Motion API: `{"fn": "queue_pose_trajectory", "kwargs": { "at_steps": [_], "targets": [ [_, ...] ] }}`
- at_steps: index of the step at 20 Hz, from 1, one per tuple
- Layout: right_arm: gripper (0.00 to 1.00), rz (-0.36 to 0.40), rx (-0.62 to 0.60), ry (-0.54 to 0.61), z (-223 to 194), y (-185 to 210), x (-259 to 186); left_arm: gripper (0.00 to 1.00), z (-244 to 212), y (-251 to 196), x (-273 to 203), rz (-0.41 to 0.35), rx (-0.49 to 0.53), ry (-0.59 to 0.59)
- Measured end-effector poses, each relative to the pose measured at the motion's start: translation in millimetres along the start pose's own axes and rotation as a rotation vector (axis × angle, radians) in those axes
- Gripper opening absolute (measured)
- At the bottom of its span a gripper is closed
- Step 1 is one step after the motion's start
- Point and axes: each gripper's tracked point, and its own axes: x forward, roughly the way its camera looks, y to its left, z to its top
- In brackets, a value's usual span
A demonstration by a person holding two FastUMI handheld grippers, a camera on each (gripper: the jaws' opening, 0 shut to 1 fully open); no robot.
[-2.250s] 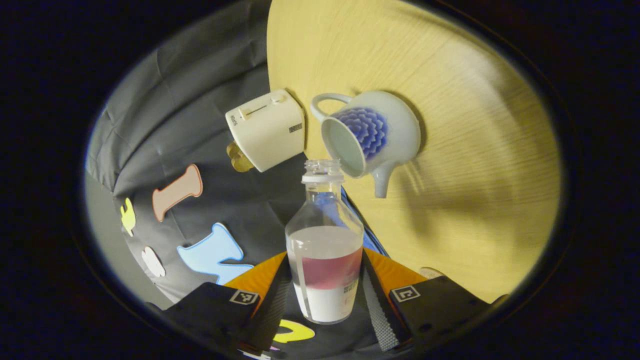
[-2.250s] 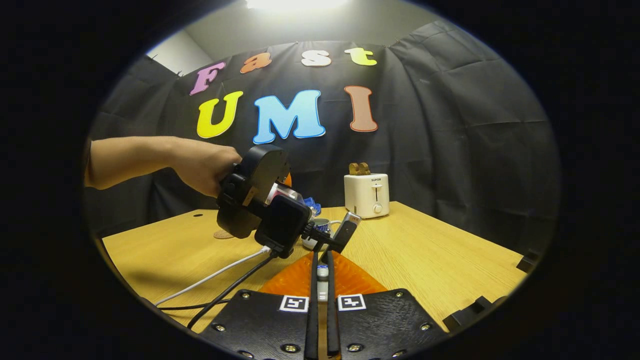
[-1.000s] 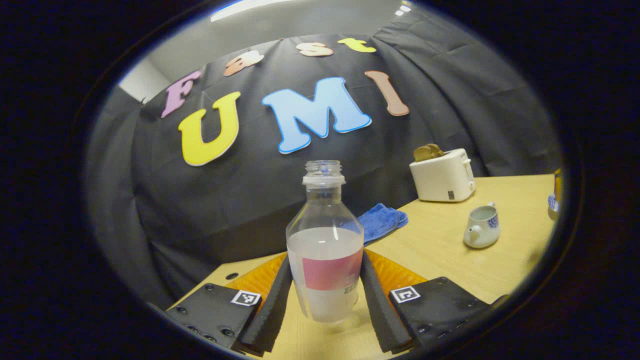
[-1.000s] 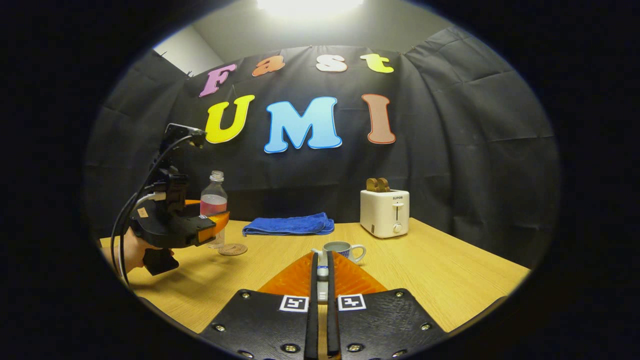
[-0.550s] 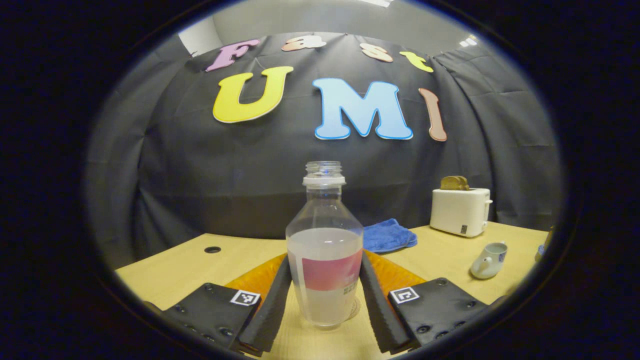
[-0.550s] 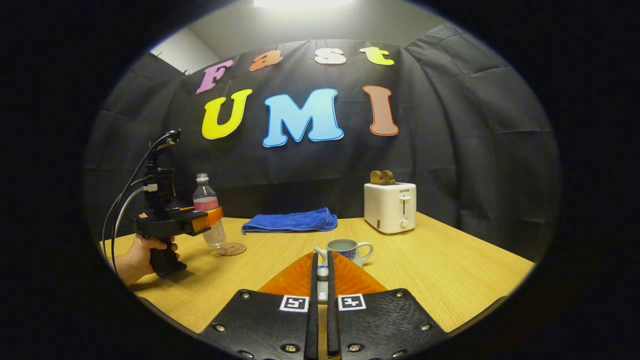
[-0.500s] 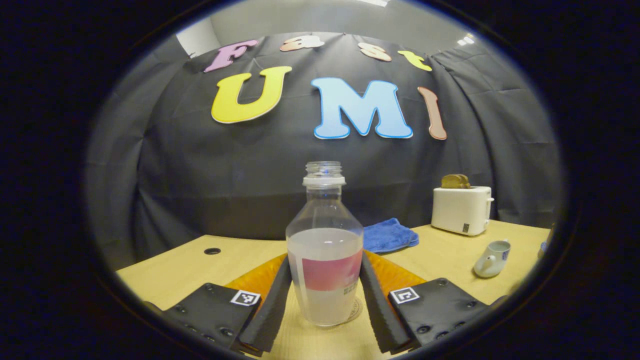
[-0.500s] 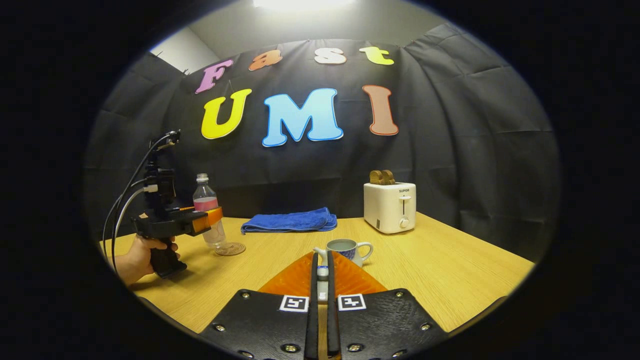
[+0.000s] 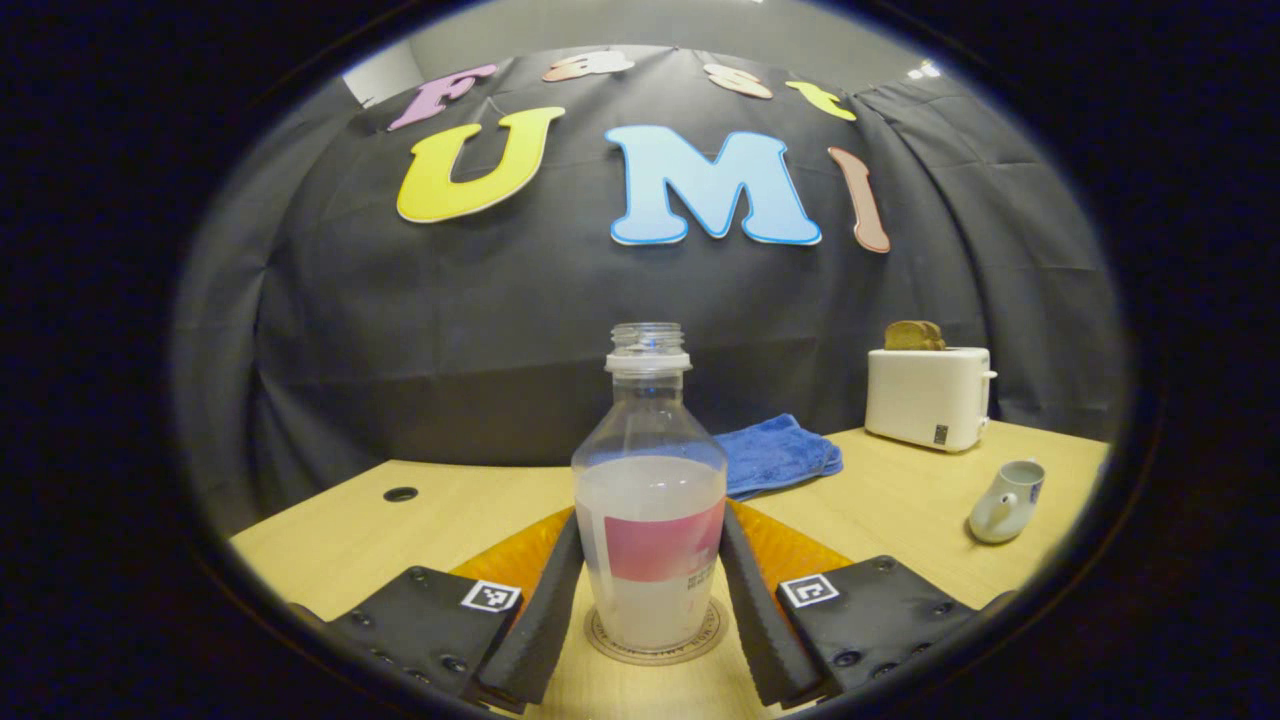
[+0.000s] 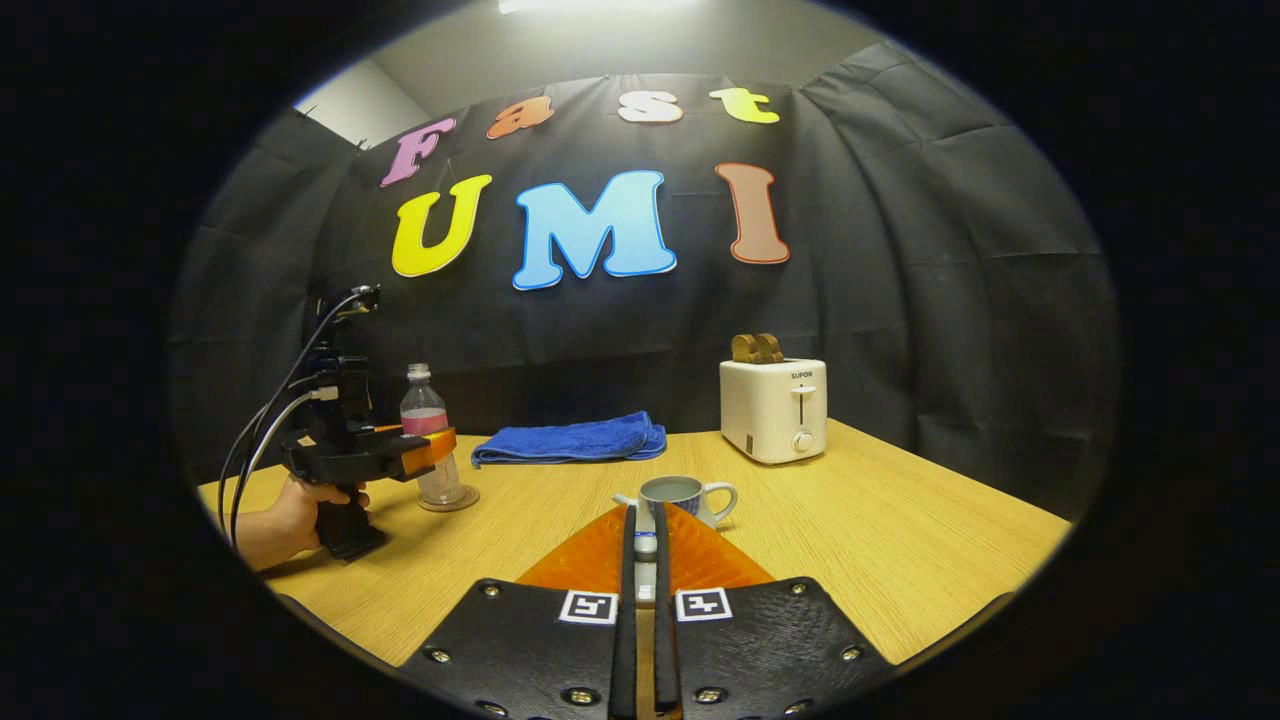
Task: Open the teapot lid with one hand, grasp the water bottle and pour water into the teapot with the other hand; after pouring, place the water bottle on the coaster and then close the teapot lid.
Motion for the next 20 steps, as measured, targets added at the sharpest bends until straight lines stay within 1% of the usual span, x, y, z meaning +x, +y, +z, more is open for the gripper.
{"fn": "queue_pose_trajectory", "kwargs": {
  "at_steps": [7, 11, 12, 13, 18, 20],
  "targets": [
    [0.07, -0.002, -0.016, -0.002, 1.6, 3.0, 0.2, 0.87, 0.7, 2.6, 9.5, 0.001, 0.007, -0.016],
    [0.07, -0.001, -0.019, -0.001, 1.9, 5.6, -0.3, 0.89, -4.9, 5.9, 6.7, 0.007, -0.012, 0.000],
    [0.07, 0.001, -0.020, -0.001, 2.6, 6.3, 0.0, 0.92, -6.8, 6.8, 6.8, 0.011, -0.009, 0.004],
    [0.07, 0.002, -0.020, -0.002, 3.3, 6.8, -0.3, 0.97, -5.8, 6.6, 5.4, 0.011, -0.009, 0.007],
    [0.07, 0.005, -0.023, -0.008, 5.7, 8.9, -4.3, 0.98, 1.4, 7.7, -2.2, 0.015, -0.028, -0.003],
    [0.07, 0.014, -0.024, -0.013, 7.5, 12.2, -6.1, 0.98, 0.2, 6.0, -8.5, 0.016, -0.014, 0.001]
  ]
}}
